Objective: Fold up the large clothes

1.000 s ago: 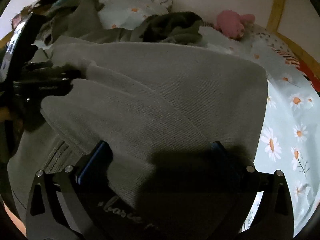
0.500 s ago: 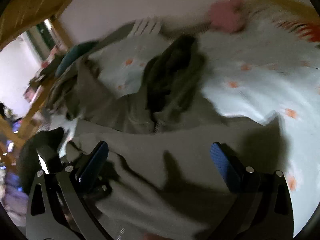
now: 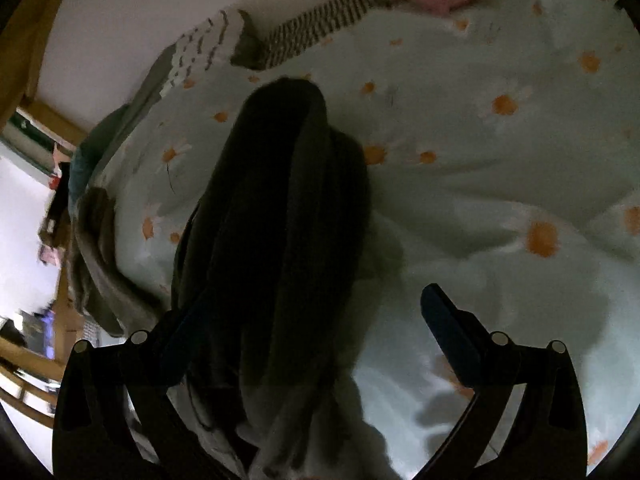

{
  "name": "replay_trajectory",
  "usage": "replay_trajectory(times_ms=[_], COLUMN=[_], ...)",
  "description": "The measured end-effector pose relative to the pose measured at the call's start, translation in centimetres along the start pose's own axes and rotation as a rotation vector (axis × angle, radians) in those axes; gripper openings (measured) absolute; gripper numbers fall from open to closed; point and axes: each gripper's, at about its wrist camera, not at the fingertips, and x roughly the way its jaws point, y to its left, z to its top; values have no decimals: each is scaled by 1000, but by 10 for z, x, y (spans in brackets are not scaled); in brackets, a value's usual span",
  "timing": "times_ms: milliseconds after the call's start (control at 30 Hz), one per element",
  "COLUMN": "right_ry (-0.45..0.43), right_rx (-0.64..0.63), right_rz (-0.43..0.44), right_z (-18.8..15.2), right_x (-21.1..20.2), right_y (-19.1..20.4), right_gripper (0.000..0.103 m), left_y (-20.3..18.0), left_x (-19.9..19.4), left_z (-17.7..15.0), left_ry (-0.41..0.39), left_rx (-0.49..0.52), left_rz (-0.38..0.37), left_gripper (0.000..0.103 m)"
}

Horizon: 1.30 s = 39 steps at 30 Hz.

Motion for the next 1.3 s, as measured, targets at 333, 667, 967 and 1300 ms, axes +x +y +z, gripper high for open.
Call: replay_trajectory(times_ms=[333, 667, 967, 1300], right_ry=[113, 98, -113, -425], right_rx=[-211, -163, -352, -670], right_rz=[-119, 34, 55, -52], right_z=[-19, -17, -24, -116], right_x=[56, 46, 16, -123], right_y=[44, 19, 52, 127], right_gripper=[21, 21, 12, 12], left_y=[23, -31, -34, 3], left_x=[-43, 141, 188, -34], left_z=[67, 265, 279, 258], left_ry=[-162, 133, 308, -162], left_rx=[-165, -131, -189, 19], left_rz=[-215, -239, -255, -249], left_gripper=[98, 98, 5, 5])
